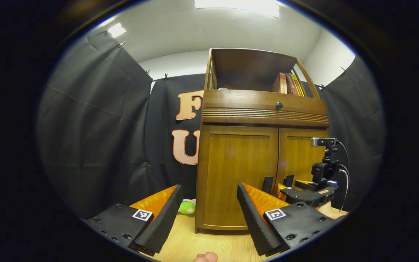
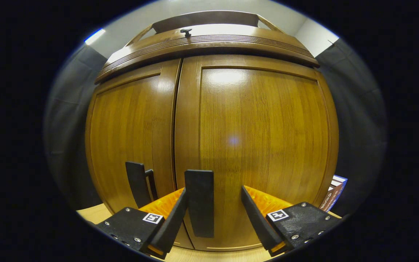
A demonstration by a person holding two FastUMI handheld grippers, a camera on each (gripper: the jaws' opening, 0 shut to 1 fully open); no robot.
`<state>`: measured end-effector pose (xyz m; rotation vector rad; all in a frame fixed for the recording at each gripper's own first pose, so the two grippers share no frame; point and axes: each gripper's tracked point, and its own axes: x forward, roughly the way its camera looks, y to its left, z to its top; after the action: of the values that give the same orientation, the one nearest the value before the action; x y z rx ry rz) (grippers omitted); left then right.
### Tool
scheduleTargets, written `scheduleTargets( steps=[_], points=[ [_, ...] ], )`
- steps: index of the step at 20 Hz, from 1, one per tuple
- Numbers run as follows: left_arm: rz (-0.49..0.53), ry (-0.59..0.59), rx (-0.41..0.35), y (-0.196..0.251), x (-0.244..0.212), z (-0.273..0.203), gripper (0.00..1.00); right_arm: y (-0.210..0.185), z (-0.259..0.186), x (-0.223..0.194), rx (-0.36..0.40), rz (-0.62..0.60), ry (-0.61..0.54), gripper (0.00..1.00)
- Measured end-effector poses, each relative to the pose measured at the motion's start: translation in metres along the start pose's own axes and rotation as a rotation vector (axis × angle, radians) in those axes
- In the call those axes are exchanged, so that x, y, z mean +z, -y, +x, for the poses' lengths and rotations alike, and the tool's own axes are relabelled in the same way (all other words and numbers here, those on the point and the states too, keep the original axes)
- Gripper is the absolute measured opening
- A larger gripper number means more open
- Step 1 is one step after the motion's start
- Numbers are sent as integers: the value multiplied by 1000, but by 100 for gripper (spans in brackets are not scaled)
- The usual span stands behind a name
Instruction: Open the right door of the double-door shoe cabinet with the right hand, and open the left door with the left hand.
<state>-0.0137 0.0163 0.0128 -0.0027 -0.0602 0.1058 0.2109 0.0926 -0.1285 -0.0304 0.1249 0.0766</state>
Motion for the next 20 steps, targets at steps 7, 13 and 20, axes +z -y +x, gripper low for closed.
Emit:
scheduleTargets(
  steps=[7, 13, 20],
  points=[
    [13, -7, 5, 0, 1, 0, 96, -17, 1, -1, 42, -5, 1, 55],
    [-11, -1, 4, 1, 3, 1, 98, -20, -3, -7, 78, -1, -12, 33],
    [-24, -36, 30, -2, 0, 1, 99, -20, -15, -20, 108, -5, -27, 31]
  ],
)
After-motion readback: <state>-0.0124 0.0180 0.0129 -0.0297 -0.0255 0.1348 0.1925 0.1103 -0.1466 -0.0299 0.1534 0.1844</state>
